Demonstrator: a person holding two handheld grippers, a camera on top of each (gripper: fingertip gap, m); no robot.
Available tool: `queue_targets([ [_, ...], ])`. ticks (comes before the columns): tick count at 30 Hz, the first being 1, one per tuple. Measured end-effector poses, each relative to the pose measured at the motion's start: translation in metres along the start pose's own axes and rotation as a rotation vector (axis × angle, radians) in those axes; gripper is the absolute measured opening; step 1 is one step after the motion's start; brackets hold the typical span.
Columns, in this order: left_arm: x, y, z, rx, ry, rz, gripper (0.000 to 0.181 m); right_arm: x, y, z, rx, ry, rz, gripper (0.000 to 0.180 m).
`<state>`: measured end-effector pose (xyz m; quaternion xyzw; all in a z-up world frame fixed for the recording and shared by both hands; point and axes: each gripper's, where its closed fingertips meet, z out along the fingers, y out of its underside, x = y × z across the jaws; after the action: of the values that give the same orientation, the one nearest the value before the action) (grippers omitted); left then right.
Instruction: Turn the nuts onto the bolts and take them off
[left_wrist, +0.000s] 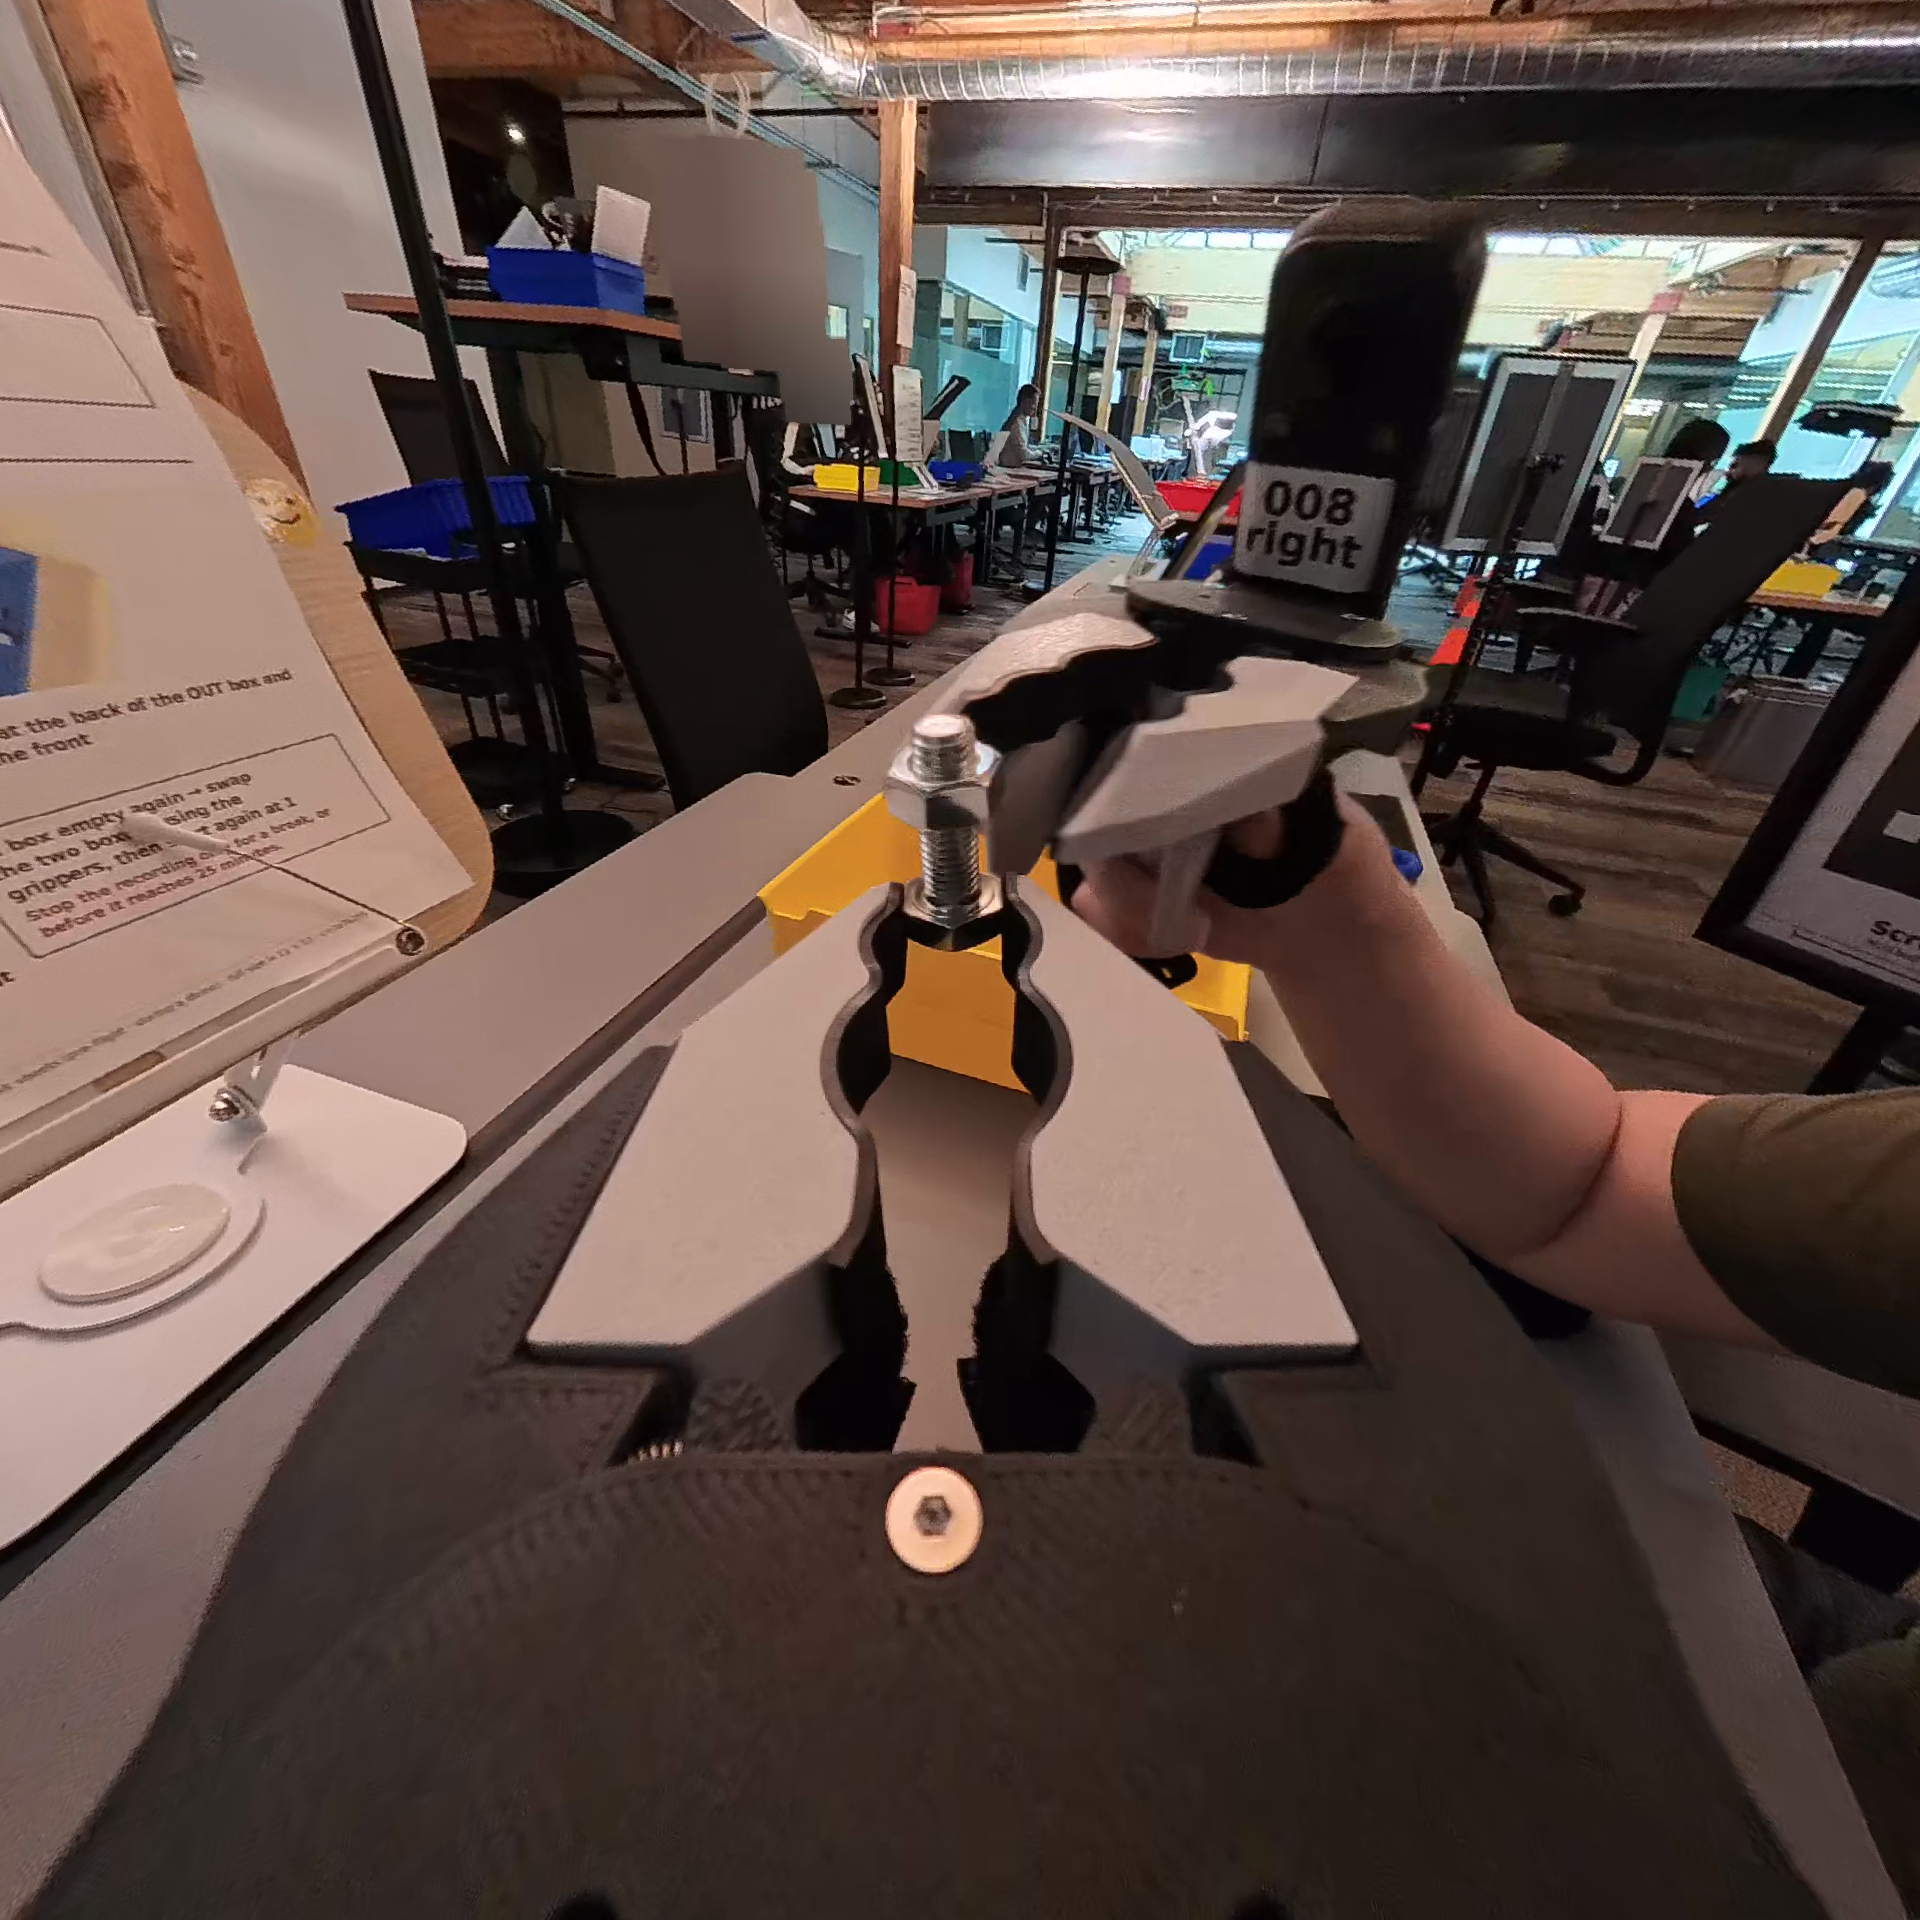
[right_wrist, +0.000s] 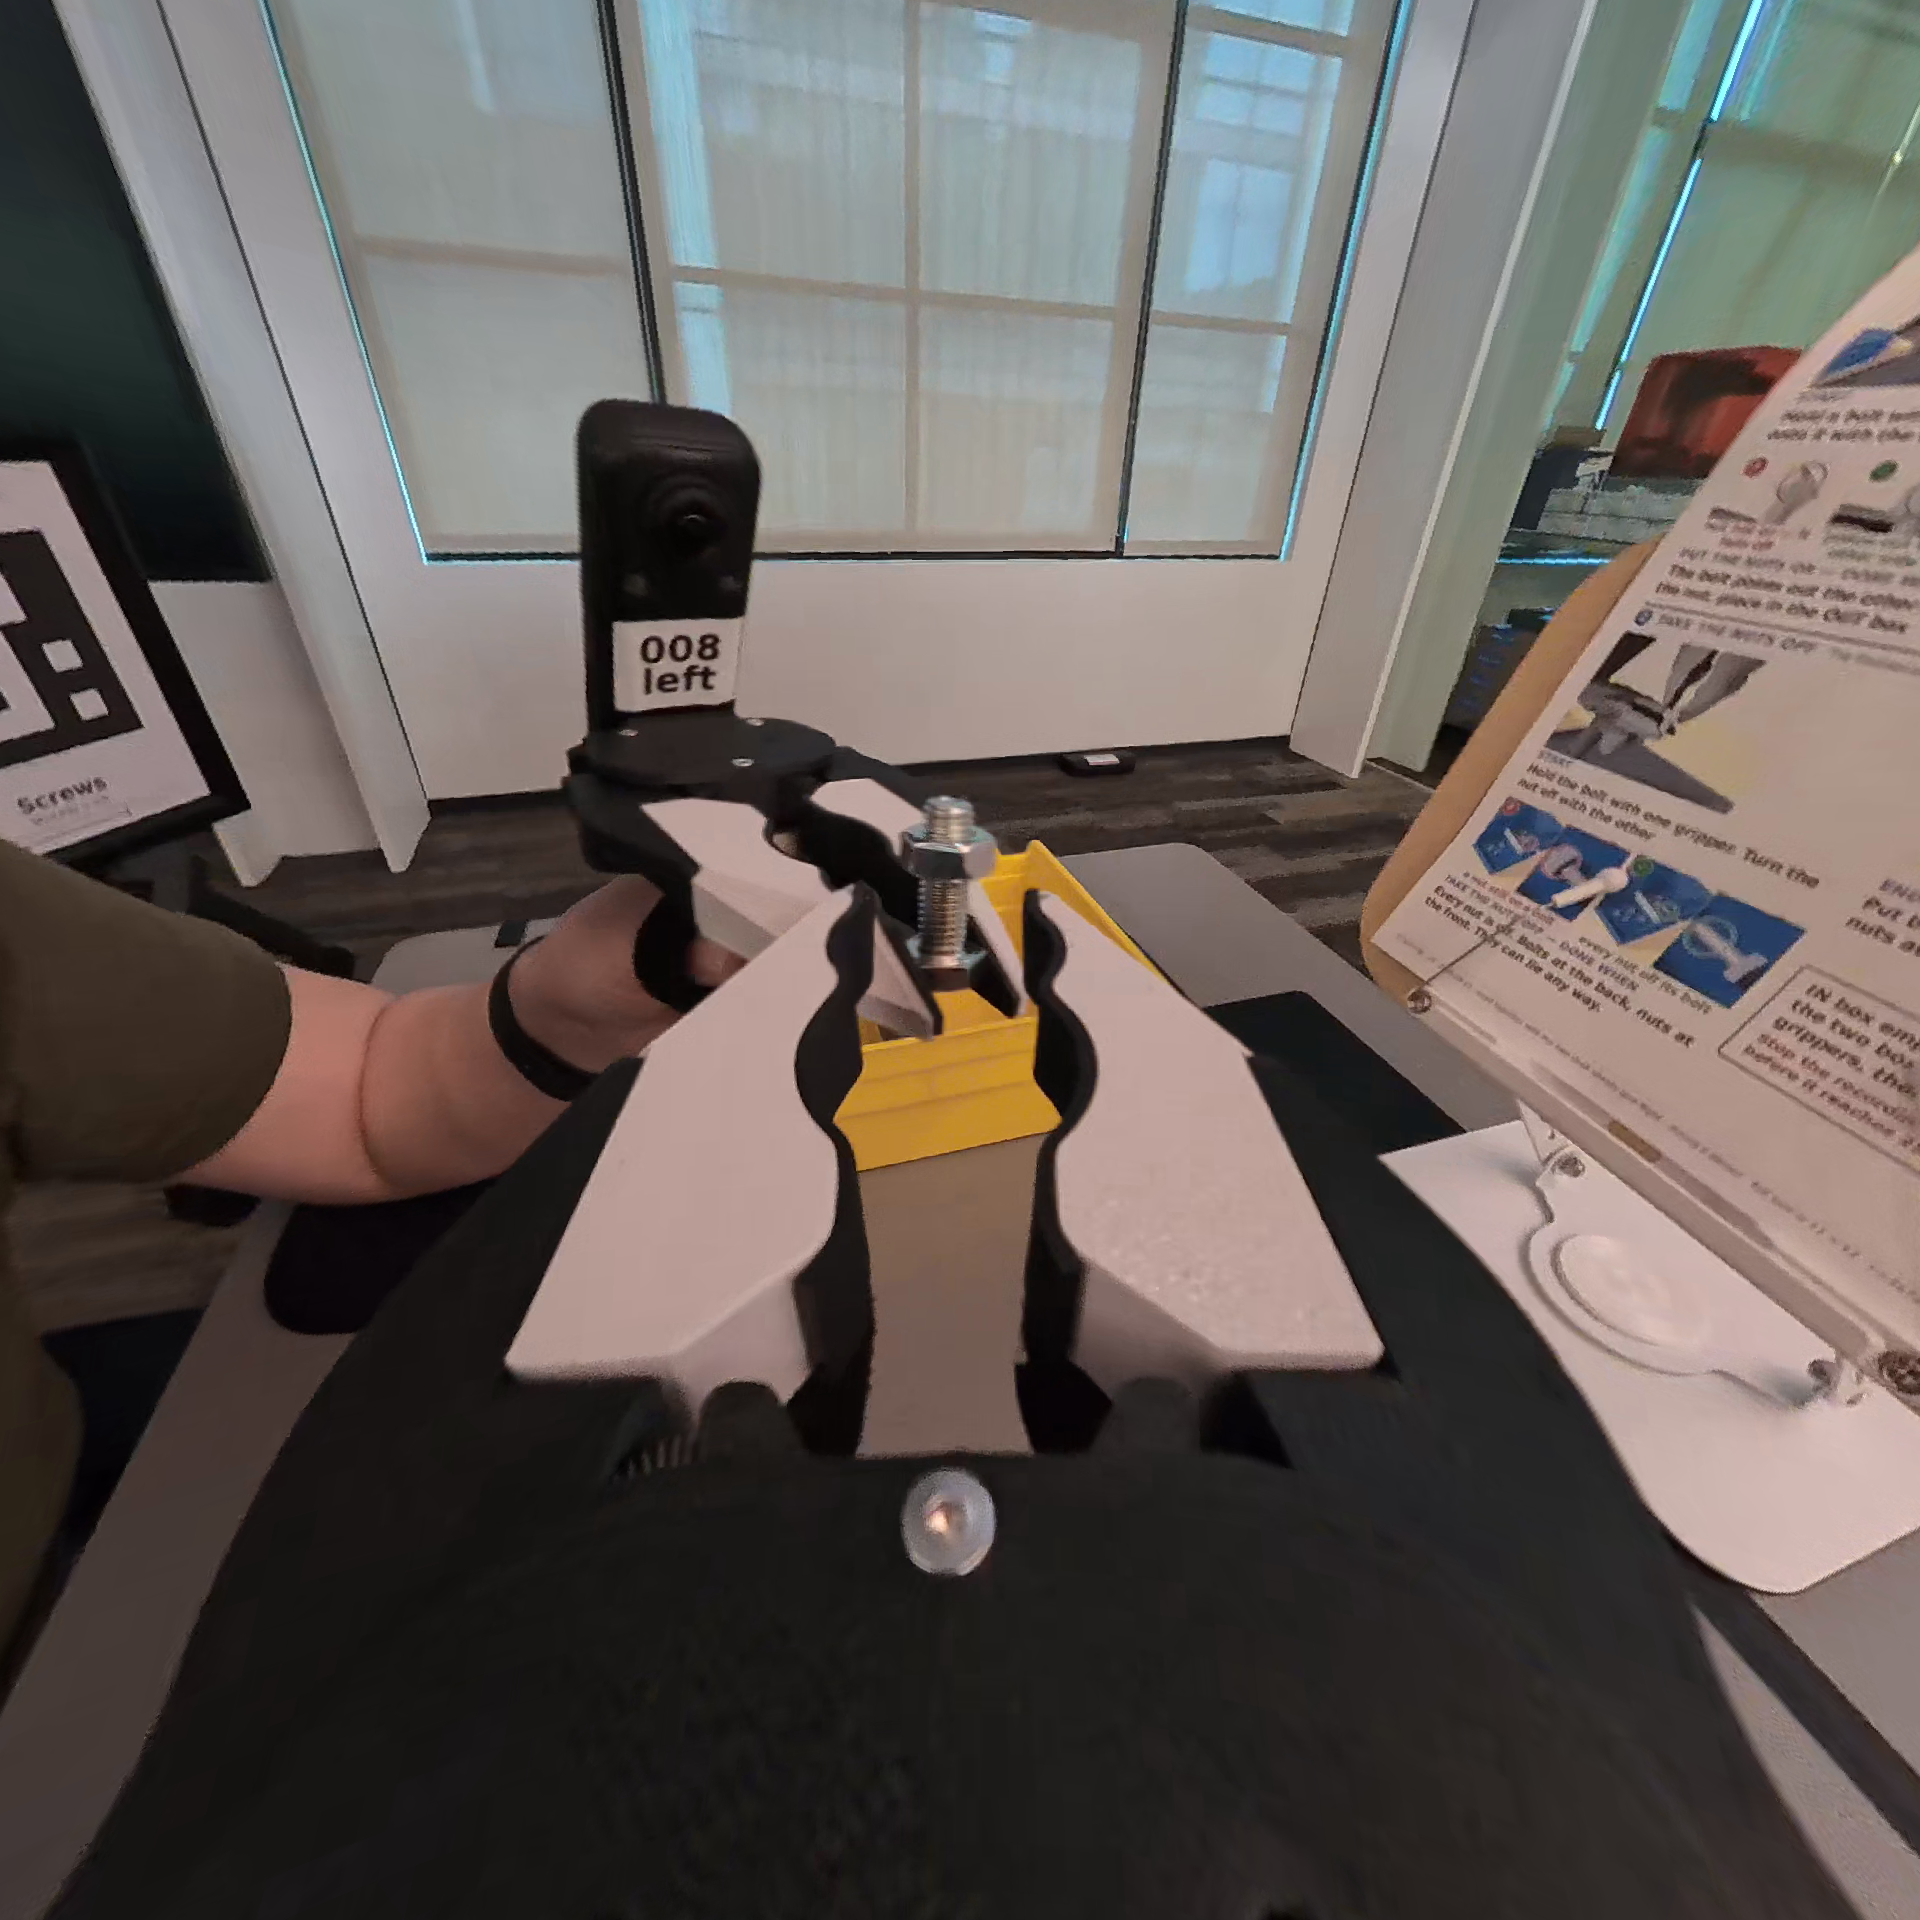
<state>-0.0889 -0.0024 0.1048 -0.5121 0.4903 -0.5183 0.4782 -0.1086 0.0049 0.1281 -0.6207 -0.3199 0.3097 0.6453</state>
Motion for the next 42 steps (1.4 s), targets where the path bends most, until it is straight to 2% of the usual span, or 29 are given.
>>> queue_targets([
  [1,0.001,0.0,0.0,0.0,0.002,0.0,0.016,0.002,0.001,0.0,0.004,-0.003,0.014,0.025],
  [8,0.004,0.002,0.002,-0.009,0.022,0.003,0.016,-0.004,0.004,0.004,0.014,-0.075,0.036,0.008],
  [13,0.013,0.001,0.002,-0.002,0.093,-0.011,0.017,-0.008,0.001,0.0,0.021,-0.123,0.061,0.007],
  [14,0.013,-0.001,0.002,0.005,0.099,-0.015,0.02,-0.005,-0.001,-0.004,0.02,-0.106,0.06,0.008],
  [16,0.012,-0.005,0.0,0.023,0.088,-0.028,0.037,0.013,-0.008,-0.024,-0.017,-0.009,0.017,0.008],
  [18,0.012,-0.008,-0.003,0.02,0.087,-0.036,0.04,0.049,-0.006,-0.07,-0.149,0.193,-0.006,0.008],
  [19,0.013,-0.01,-0.005,0.016,0.095,-0.039,0.039,0.072,0.009,-0.103,-0.282,0.332,0.012,0.008],
  [21,0.013,-0.01,-0.007,-0.004,0.094,-0.041,0.037,0.124,0.053,-0.19,-0.562,0.684,0.079,0.008],
  [23,0.013,-0.008,-0.007,-0.027,0.086,-0.034,0.036,0.154,0.105,-0.278,-0.817,0.974,0.267,0.008],
  [25,0.013,-0.004,-0.006,-0.05,0.086,-0.041,0.035,0.157,0.156,-0.332,-0.996,1.049,0.481,0.008],
  [28,0.014,0.0,-0.005,-0.073,0.095,-0.063,0.034,0.158,0.207,-0.373,-1.137,1.096,0.683,0.008],
  [37,0.013,0.006,-0.004,-0.111,0.099,-0.069,0.033,0.159,0.271,-0.38,-1.334,1.049,0.818,0.008],
  [42,0.01,0.002,-0.008,-0.107,0.086,-0.066,0.033,0.158,0.284,-0.381,-1.389,1.028,0.823,0.01],
])
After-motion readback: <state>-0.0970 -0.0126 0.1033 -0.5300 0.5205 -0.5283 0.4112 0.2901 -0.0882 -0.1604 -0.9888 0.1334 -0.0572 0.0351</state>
